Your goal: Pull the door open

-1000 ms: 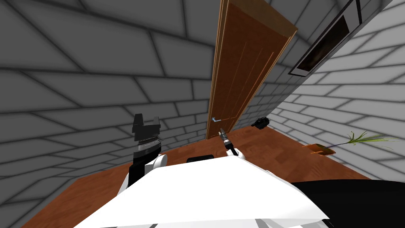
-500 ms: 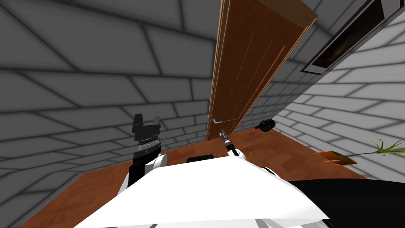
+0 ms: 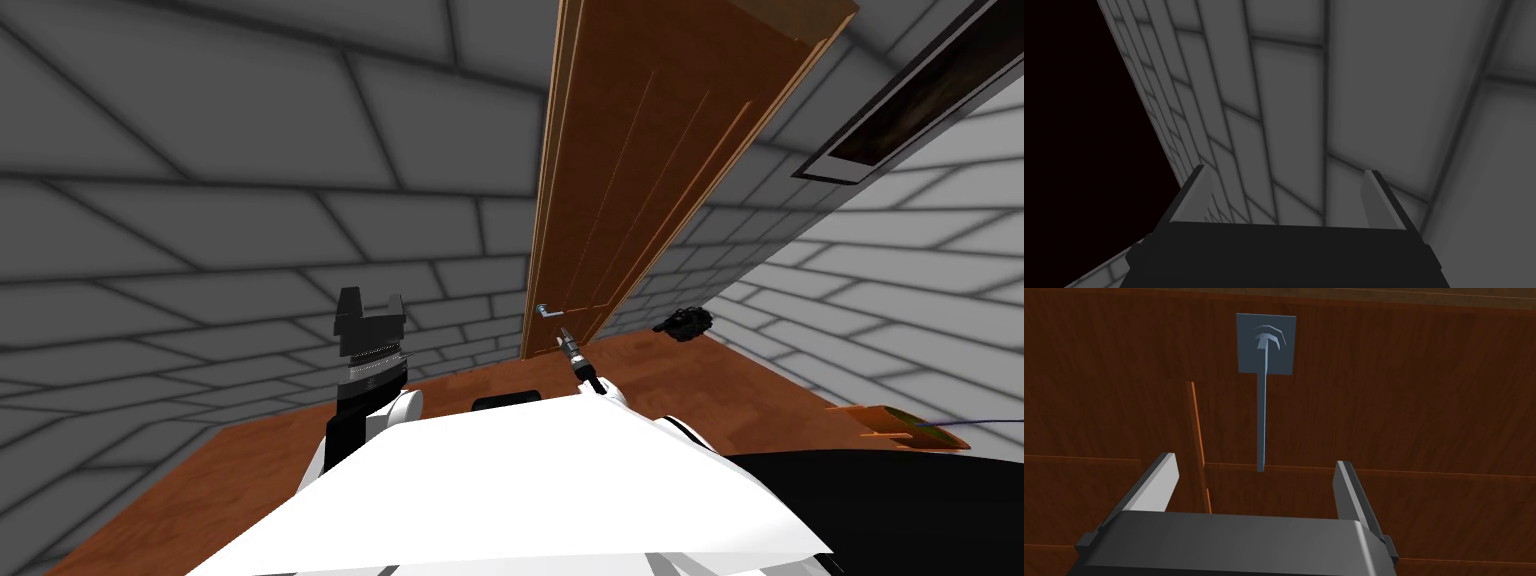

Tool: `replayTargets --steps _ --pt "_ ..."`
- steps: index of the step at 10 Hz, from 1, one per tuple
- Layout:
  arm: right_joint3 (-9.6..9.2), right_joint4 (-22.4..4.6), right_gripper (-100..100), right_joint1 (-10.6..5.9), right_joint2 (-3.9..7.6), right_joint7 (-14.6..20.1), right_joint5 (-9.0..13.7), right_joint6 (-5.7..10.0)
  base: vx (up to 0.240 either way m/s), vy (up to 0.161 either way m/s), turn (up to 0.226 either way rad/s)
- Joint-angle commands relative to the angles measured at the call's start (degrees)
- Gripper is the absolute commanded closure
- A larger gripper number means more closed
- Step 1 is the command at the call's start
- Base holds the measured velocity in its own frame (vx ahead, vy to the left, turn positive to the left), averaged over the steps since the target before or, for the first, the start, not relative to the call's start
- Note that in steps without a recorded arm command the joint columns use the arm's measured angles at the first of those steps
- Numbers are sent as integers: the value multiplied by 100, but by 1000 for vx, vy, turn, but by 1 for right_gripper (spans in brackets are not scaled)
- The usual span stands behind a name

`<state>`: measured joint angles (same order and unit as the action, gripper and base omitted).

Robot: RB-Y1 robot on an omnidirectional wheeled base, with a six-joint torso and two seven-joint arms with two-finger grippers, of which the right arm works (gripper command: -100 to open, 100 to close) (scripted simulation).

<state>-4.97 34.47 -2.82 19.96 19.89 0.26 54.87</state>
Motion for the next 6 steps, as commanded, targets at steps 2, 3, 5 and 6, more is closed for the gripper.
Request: replayTargets --steps 2,3,5,6 --pt "-1 -128 -100 -43 11 19 -2 58 24 -38 31" --pt "70 -208 -100 -18 57 41 53 117 149 -2 168" --pt "151 -285 -100 16 109 60 116 171 182 34 139" --pt "212 -342 -100 41 148 75 163 210 196 30 169"
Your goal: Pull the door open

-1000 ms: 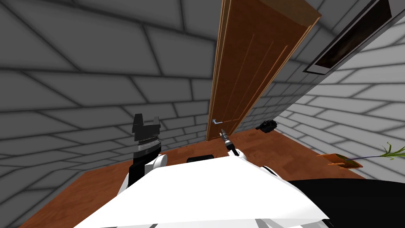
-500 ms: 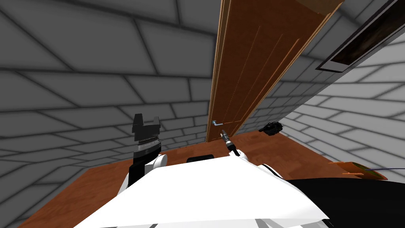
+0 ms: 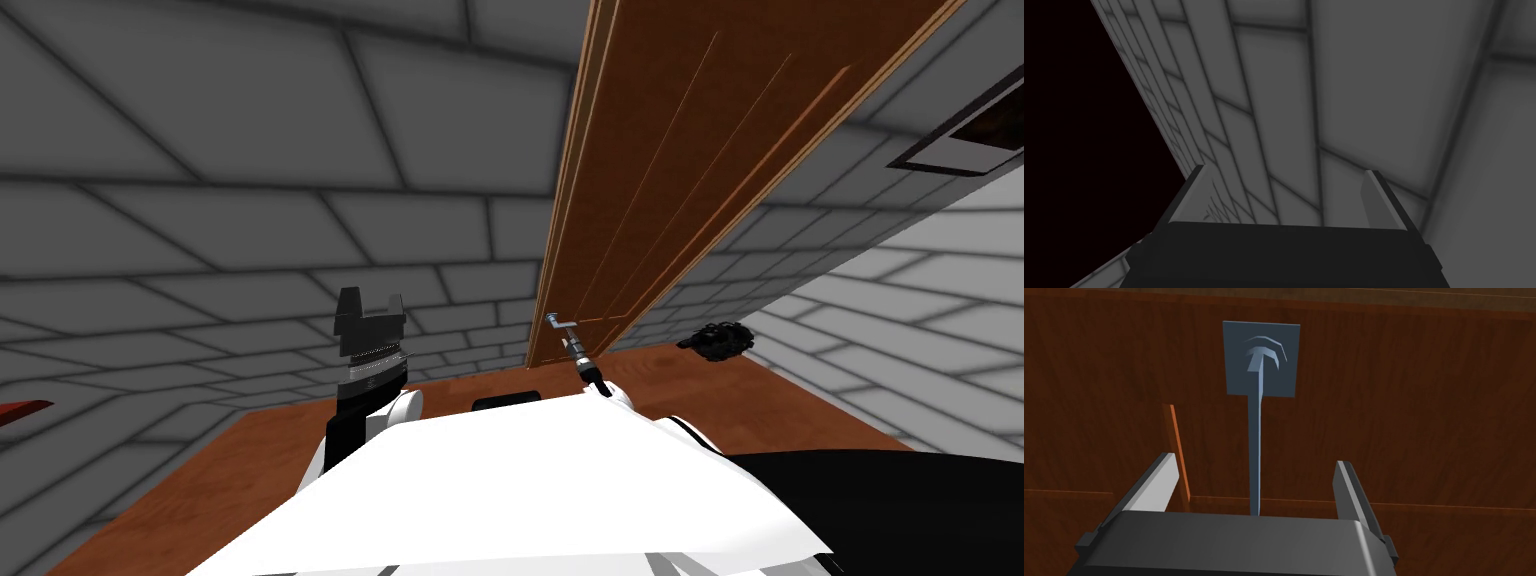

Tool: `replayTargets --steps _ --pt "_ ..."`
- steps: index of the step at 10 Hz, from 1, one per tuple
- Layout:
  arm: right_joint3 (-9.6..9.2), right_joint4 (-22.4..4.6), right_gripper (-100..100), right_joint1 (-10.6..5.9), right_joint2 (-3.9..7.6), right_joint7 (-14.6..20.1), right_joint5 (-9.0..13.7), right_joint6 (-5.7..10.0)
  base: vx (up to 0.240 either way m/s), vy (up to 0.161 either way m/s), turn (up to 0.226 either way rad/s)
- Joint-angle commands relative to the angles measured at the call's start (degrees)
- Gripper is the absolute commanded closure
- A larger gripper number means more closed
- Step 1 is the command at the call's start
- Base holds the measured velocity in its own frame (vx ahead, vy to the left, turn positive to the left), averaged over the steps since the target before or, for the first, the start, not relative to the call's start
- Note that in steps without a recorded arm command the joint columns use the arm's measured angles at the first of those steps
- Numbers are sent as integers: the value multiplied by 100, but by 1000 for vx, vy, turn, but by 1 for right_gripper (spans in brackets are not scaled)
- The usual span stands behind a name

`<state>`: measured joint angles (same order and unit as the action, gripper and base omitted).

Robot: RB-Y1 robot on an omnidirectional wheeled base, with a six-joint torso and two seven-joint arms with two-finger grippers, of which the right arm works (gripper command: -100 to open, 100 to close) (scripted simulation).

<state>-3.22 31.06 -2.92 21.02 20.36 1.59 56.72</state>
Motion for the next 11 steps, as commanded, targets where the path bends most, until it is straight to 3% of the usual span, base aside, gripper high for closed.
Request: replayTargets --steps 1,5,6,7,11 --pt "95 -57 -100 75 79 42 75 64 199 27 219" --pt "214 -168 -100 125 155 71 167 141 128 18 88" --pt "183 -100 -100 126 141 66 143 95 69 -7 42" --pt "183 -100 100 126 141 66 143 95 -17 1 -38" --pt "183 -100 100 126 141 66 143 95 -14 1 0"
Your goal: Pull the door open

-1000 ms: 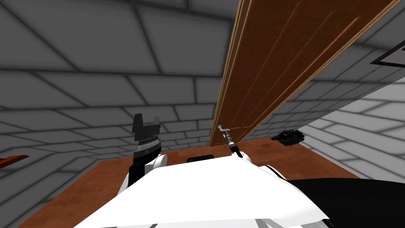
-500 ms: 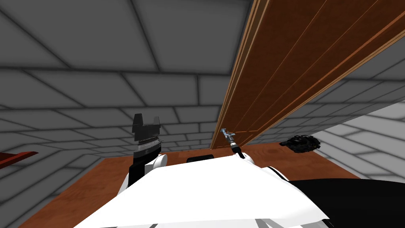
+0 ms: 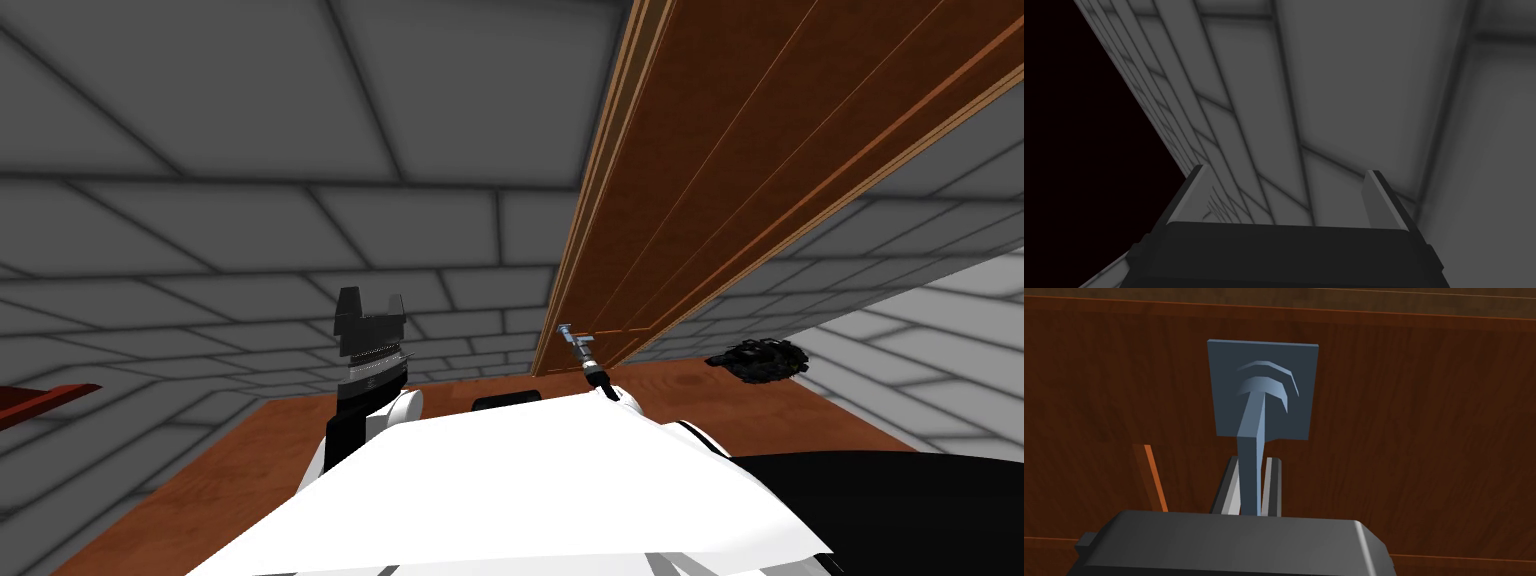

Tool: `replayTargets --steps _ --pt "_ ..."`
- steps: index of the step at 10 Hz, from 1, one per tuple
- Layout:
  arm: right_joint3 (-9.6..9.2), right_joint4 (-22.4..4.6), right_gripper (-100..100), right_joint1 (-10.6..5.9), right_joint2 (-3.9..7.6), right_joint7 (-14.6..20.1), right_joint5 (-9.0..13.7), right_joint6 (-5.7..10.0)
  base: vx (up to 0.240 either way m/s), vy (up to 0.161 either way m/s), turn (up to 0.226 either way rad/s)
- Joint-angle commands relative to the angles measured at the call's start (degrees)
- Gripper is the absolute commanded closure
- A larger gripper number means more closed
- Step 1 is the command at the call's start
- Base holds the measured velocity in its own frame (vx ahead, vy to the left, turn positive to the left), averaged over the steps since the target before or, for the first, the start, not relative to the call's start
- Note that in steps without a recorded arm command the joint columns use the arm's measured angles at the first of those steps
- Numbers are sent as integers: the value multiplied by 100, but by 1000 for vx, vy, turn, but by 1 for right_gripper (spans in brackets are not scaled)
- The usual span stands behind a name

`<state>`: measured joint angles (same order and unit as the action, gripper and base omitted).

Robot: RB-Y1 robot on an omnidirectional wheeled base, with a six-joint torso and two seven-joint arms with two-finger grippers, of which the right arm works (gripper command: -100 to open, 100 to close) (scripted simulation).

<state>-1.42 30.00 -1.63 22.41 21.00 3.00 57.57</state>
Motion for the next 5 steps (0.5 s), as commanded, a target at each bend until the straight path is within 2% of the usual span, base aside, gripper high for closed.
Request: replayTargets --steps 1,3,5 --pt "3 6 100 -3 1 2 2 10 0 0 0" --pt "-45 -24 100 89 66 75 -25 151 -126 -58 134" --pt "-105 -55 100 209 157 177 -59 355 -191 -66 150"
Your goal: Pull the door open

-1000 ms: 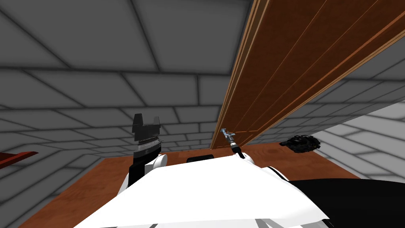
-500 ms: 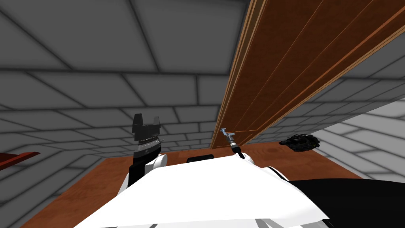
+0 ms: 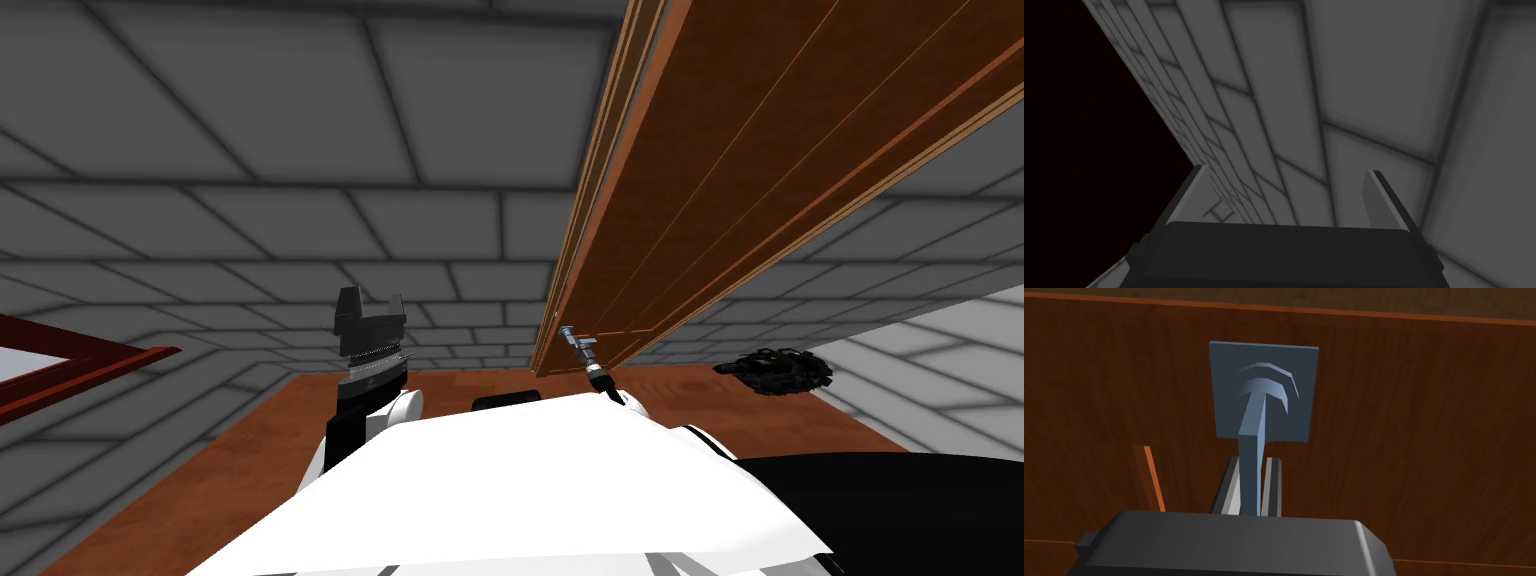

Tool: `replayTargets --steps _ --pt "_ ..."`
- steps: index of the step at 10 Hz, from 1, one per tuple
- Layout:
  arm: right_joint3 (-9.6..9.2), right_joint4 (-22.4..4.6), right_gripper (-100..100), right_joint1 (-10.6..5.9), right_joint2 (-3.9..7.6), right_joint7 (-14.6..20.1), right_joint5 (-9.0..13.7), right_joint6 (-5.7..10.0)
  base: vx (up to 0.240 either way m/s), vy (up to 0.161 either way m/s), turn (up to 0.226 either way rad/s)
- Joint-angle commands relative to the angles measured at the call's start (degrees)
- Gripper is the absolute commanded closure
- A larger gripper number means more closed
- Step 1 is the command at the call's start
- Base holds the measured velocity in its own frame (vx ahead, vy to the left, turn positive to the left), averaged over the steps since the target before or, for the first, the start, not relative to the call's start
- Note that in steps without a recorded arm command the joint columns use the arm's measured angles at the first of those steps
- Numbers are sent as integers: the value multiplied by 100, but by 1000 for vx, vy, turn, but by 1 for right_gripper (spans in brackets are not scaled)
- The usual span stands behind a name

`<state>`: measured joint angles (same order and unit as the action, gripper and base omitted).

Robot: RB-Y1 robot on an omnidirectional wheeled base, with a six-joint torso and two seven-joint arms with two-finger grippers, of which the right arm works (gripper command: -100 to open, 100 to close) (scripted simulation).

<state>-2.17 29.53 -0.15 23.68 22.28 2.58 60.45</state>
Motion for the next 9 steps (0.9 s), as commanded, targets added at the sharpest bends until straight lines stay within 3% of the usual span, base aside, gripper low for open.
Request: replayTargets --steps 1,6,7,9 --pt "-63 -26 100 127 80 104 -36 179 -218 -121 212" --pt "-178 -86 100 355 252 297 -101 567 -175 -67 141" --pt "-174 15 100 381 215 262 -98 462 -74 -21 23" --pt "-201 -69 100 505 273 321 -115 698 -169 -52 177"
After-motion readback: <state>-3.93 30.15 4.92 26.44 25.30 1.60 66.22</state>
